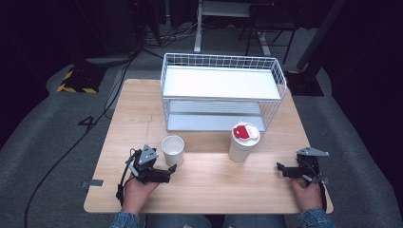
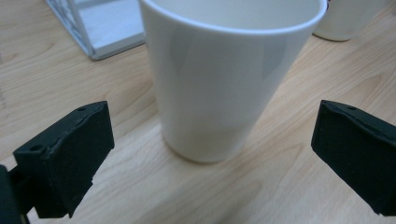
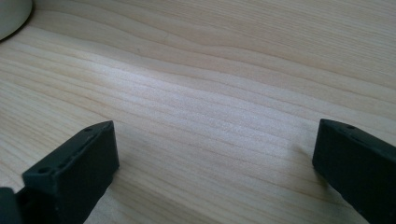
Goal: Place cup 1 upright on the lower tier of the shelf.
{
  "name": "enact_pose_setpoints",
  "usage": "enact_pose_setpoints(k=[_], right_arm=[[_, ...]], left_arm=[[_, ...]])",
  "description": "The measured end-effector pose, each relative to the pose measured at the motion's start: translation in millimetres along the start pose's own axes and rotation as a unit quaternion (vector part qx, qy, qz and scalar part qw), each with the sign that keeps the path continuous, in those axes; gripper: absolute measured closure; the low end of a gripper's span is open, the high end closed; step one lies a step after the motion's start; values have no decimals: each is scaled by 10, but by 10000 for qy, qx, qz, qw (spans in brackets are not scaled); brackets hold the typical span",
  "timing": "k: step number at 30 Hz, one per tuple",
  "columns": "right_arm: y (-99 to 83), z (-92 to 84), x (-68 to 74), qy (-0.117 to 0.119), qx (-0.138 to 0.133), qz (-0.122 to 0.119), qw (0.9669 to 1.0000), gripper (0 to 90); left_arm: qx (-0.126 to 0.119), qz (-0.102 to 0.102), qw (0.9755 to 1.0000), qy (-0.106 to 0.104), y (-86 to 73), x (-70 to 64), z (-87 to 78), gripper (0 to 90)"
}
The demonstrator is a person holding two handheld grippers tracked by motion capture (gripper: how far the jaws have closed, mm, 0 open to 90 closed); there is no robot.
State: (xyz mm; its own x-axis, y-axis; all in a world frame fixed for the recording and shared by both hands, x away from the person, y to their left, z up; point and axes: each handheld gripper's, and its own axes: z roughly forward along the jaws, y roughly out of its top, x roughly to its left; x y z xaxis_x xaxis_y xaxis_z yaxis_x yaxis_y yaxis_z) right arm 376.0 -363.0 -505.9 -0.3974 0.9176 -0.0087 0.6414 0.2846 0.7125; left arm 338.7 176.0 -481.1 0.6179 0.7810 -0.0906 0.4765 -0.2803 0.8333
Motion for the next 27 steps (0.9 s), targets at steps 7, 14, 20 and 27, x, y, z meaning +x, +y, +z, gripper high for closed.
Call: enact_pose_setpoints(k=[7,14,20,27], right_arm=[[0,0,-1,-2,2,-4,10000,5],[0,0,0,-3,2,-3,10000,5],[-1,0,0,-1,-1,-5,10000,5],[-2,-1,3,-16,-2,8,10000,6]], left_arm=[[-135,13,9999,-46,68,-22,113,0],[-191,36,9998,47,132,-5,248,0],[-153,68,9999,17,144,-58,341,64],[-183,78,9998,37,154,-40,329,215]])
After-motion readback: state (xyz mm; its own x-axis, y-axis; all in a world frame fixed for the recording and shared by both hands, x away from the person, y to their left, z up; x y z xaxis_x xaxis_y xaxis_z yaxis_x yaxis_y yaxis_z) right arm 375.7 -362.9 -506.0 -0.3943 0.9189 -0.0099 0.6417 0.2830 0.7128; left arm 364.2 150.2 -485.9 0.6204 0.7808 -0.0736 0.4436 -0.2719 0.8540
